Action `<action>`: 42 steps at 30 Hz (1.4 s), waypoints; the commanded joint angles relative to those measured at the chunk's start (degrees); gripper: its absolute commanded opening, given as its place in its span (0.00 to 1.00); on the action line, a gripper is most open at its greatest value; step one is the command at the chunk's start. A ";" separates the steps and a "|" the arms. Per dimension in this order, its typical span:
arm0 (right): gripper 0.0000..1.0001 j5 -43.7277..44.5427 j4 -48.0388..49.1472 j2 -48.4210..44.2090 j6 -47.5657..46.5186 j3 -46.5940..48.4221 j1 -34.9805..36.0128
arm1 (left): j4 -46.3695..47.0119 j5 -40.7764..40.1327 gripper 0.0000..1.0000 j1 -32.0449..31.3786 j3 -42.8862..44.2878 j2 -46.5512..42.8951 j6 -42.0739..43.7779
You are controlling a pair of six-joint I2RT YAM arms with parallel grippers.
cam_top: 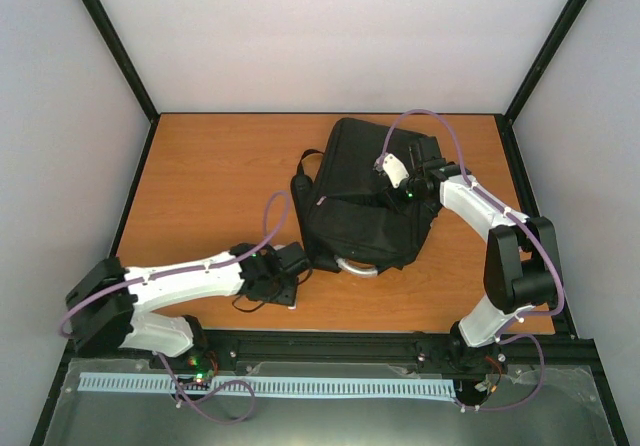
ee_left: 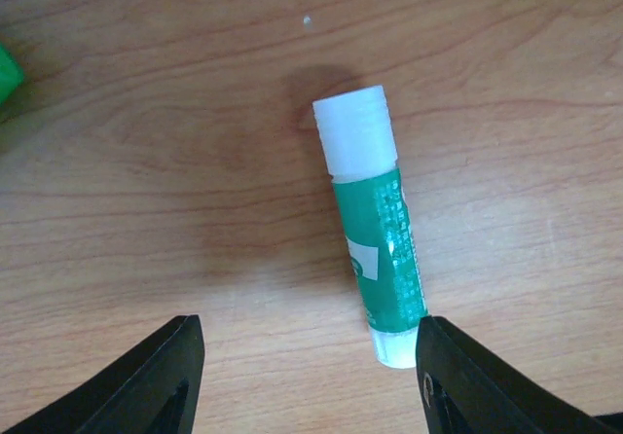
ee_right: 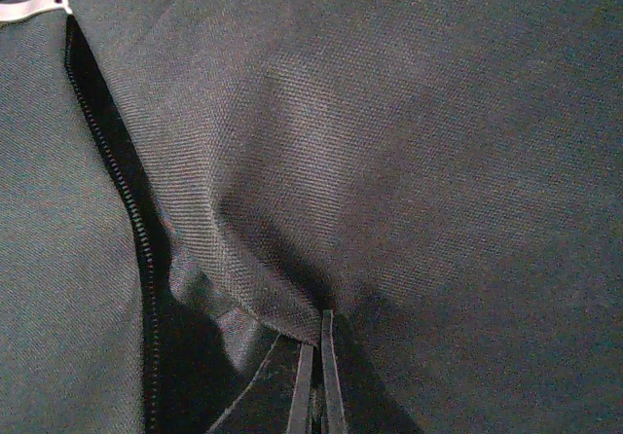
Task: Pack the student bag
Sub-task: Pick up the stationery from the center of the board.
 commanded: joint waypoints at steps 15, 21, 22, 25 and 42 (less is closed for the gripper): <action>0.03 -2.08 0.46 -0.16 0.49 1.42 0.20 | 1.92 -1.78 0.58 -3.54 4.43 11.75 -1.76; 0.03 -1.91 0.40 -0.20 0.45 1.39 0.21 | 2.72 -0.59 0.50 -3.58 4.58 13.35 -1.08; 0.03 -1.91 0.38 -0.27 0.41 1.45 0.22 | 2.74 -0.53 0.48 -3.58 4.60 13.43 -1.02; 0.03 -1.97 0.36 -0.41 0.47 1.45 0.26 | 2.49 -0.32 0.41 -3.58 4.85 14.00 -0.60; 0.03 -1.94 0.12 -1.06 0.55 1.53 0.19 | -2.51 0.38 0.17 -3.58 8.34 6.68 4.24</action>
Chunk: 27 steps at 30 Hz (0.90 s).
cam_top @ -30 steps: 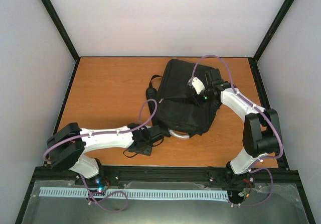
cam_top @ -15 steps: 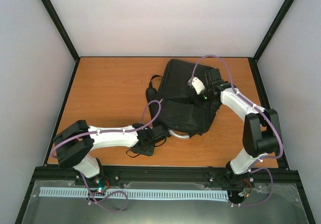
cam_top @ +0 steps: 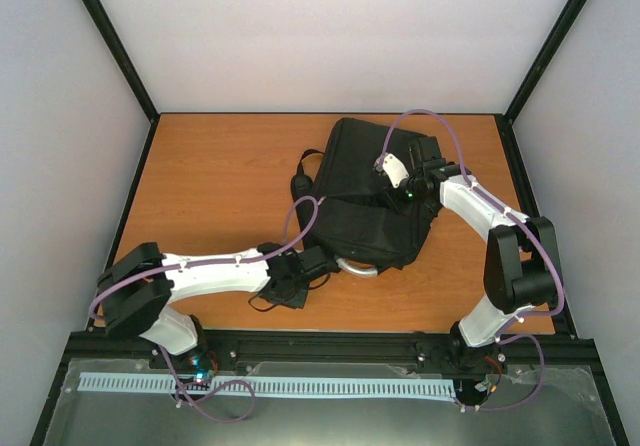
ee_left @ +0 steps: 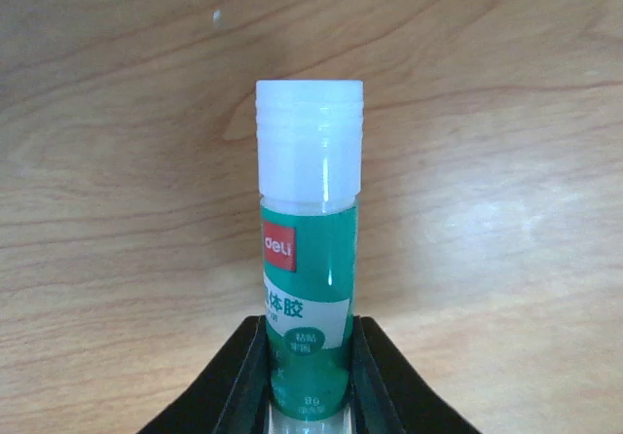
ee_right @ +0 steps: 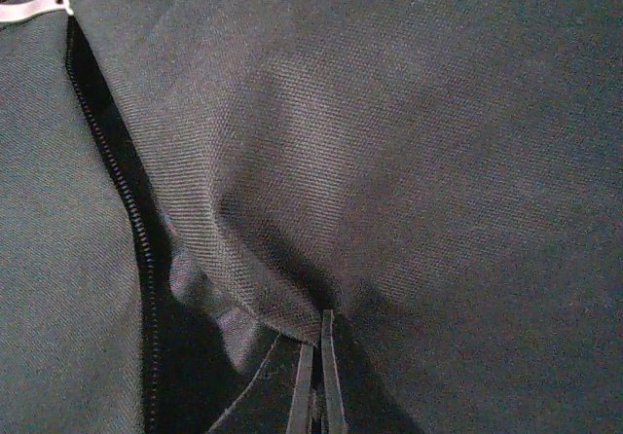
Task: Pack the student bag
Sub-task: Pick up the stationery from the center of the board, then place the stationery in the student bag.
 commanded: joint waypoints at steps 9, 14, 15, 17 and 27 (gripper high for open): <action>0.03 -1.97 0.23 -1.38 0.67 1.52 0.26 | -3.80 0.83 0.17 0.83 12.22 -10.96 7.72; 0.03 -2.13 0.47 -2.55 0.74 1.44 0.21 | 0.30 5.70 0.16 4.11 18.01 -7.75 11.86; 0.03 -2.24 0.61 -2.90 0.75 1.43 0.19 | 1.58 6.63 0.16 4.64 19.34 -6.50 13.10; 0.03 -2.39 0.74 -3.60 0.93 1.32 0.19 | 3.48 8.37 0.16 5.62 22.62 -2.53 15.90; 0.03 -2.96 1.79 -6.98 1.55 0.84 0.18 | 6.44 17.35 0.13 11.05 40.27 17.08 22.75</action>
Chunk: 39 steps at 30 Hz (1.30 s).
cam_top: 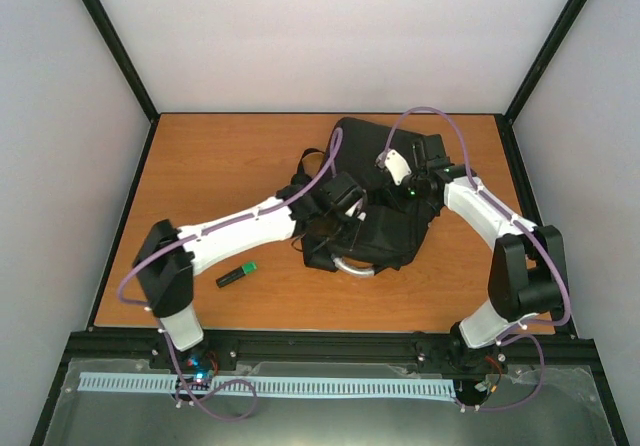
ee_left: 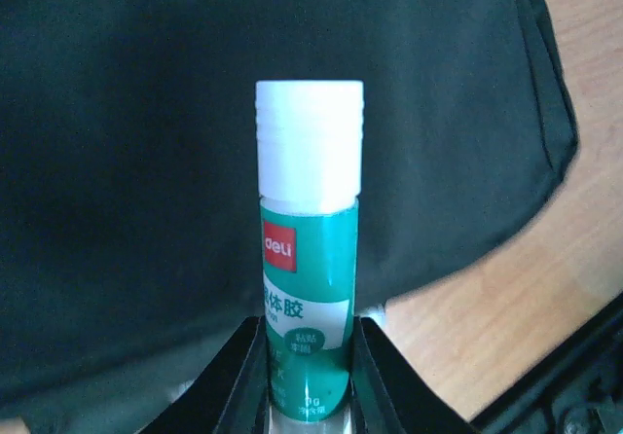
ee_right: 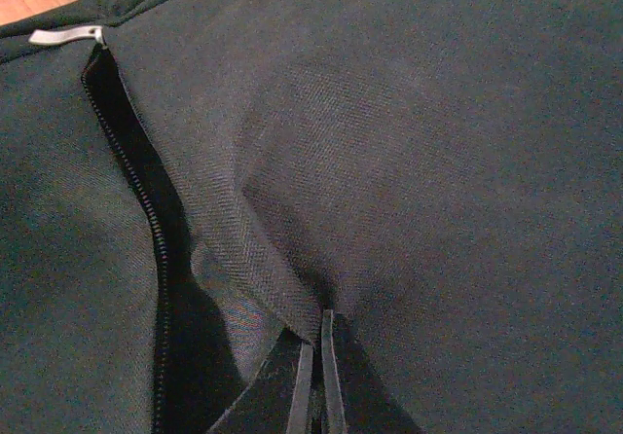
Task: Pack the student bag
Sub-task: Place the stationery in the student bag.
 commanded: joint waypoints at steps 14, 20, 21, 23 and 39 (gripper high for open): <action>0.03 -3.46 3.60 -6.49 0.88 -0.60 0.22 | 0.07 8.18 0.12 8.19 22.83 20.51 6.82; 0.03 -3.32 3.46 -6.56 0.74 -0.59 0.19 | -3.77 5.28 0.23 8.40 30.77 25.98 5.82; 0.03 -3.20 3.46 -6.42 0.66 -0.65 0.25 | -3.77 4.94 0.26 8.44 30.72 25.75 5.25; 0.03 -2.97 3.52 -6.32 0.48 -0.67 0.19 | -3.20 4.84 0.34 8.39 29.20 24.39 4.31; 0.03 -3.42 3.34 -5.60 0.32 -0.50 0.21 | 2.47 6.33 0.44 6.81 8.01 6.25 1.93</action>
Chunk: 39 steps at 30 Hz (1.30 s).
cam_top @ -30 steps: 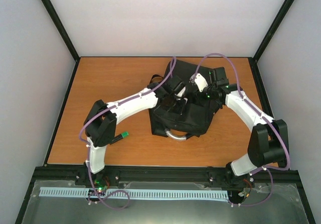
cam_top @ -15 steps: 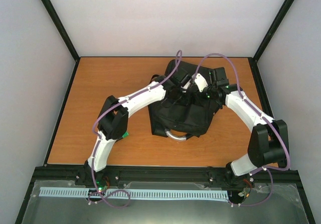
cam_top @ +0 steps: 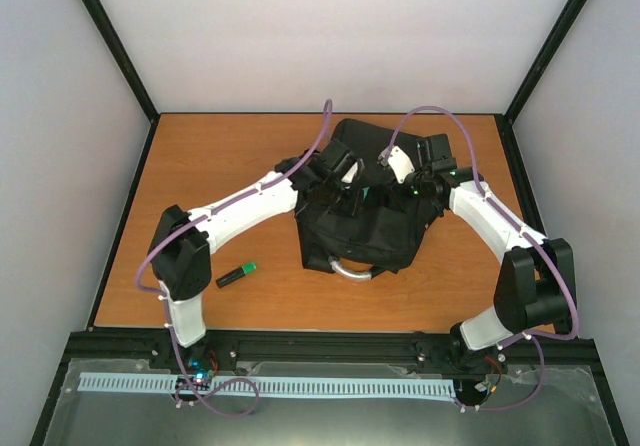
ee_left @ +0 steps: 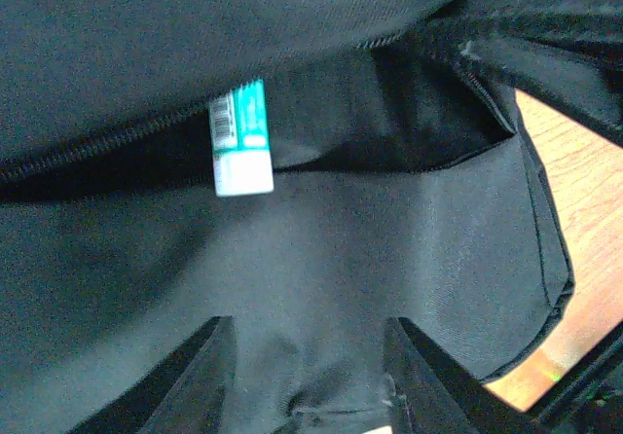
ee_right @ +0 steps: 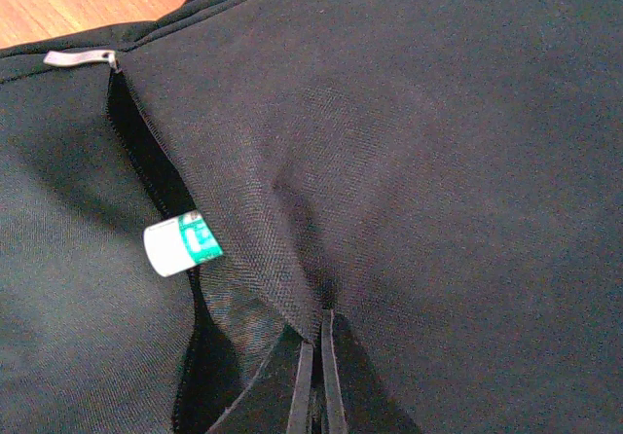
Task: Pack the student bag
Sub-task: Place the stationery in the student bag.
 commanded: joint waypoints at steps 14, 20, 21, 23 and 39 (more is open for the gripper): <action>0.03 -2.94 2.65 -1.40 0.30 0.27 0.22 | 7.87 -3.90 0.03 -1.10 -4.87 2.87 -0.51; 0.03 -3.03 2.57 -0.88 0.23 0.31 0.18 | 10.99 -6.91 0.01 -1.01 -1.80 5.73 0.48; 0.03 -2.99 2.55 -0.77 0.18 0.31 0.21 | 11.40 -7.17 0.01 -0.92 -0.99 6.31 0.61; 0.03 -2.95 2.54 -0.59 0.14 0.31 0.21 | 11.64 -7.35 0.01 -0.50 0.76 7.86 0.48; 0.03 -2.40 2.42 -0.17 -0.12 0.28 0.19 | 19.76 -10.10 0.01 1.01 3.78 11.58 -1.74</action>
